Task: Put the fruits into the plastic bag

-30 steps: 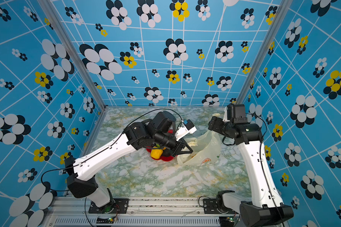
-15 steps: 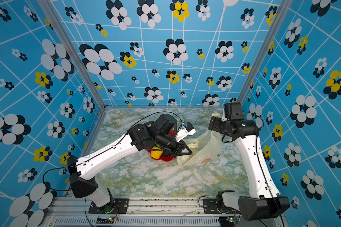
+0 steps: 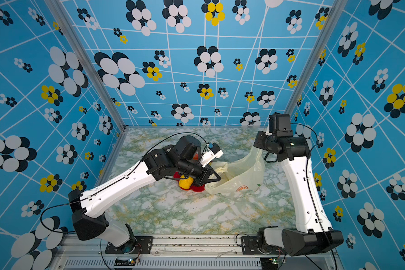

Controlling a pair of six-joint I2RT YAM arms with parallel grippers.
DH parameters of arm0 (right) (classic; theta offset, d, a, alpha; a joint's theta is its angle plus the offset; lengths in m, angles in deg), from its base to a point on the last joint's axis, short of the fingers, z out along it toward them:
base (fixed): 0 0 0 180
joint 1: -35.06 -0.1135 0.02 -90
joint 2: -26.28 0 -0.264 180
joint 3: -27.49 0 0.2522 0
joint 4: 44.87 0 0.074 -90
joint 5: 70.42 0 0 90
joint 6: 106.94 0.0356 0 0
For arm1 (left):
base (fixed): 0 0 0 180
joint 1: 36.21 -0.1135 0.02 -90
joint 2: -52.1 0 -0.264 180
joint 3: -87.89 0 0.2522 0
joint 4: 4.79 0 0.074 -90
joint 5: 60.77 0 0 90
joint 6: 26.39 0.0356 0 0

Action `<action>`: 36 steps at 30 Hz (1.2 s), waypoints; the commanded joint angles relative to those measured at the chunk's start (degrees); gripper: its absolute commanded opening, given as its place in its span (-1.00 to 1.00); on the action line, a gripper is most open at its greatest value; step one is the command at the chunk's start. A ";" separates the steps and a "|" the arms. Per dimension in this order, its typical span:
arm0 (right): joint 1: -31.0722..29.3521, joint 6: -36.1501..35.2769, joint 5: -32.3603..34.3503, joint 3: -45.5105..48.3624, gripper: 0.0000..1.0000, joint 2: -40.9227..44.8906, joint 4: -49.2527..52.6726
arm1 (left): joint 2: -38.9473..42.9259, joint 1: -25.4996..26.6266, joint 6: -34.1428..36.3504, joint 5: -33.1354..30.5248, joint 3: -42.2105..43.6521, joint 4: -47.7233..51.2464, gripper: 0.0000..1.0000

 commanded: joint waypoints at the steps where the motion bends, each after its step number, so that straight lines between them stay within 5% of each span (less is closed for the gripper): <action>1: 0.25 1.73 -2.24 0.40 -1.00 3.85 -0.27 | 2.50 -2.32 -3.25 -5.38 2.03 0.55 -1.00; 7: 0.16 2.43 -6.82 2.74 -1.00 4.46 -8.09 | -1.34 -15.60 -15.36 -1.05 2.36 -5.27 -1.00; 9: 0.20 2.97 -9.49 2.62 -1.00 2.79 -18.92 | -7.28 -20.75 -17.38 1.17 -6.56 -5.22 -1.00; 14: -3.15 6.58 -17.74 -6.78 -1.00 -0.25 -44.21 | -18.03 -22.67 -10.51 -9.36 -41.23 3.52 -1.00; 16: -7.88 0.98 -16.25 -8.89 -1.00 1.07 -53.82 | -16.78 -21.76 -10.21 -8.96 -44.22 -3.24 -1.00; 20: -13.62 -4.81 -20.53 -11.47 -1.00 4.52 -62.35 | -5.28 -14.33 2.53 -13.85 -36.77 -17.96 -1.00; 24: -14.74 -3.39 -24.67 0.12 -1.00 12.66 -64.96 | 8.53 -3.29 17.33 -24.87 -15.36 -31.35 -1.00; 26: -14.78 -5.59 -23.26 8.39 -1.00 17.14 -58.20 | 12.86 -3.62 13.92 -27.88 -6.24 -33.03 -1.00; 29: -14.76 -5.09 -11.34 21.46 -1.00 22.57 -43.80 | 15.23 -7.96 3.37 -33.41 5.89 -28.03 -1.00; 32: -14.55 -3.29 -3.36 29.39 -1.00 21.77 -26.25 | 12.56 -16.34 -11.71 -23.70 13.51 -19.67 -1.00; 36: -14.26 0.94 -5.52 35.24 -1.00 23.37 -27.36 | 11.26 -20.15 -17.84 -16.65 20.65 -22.96 -1.00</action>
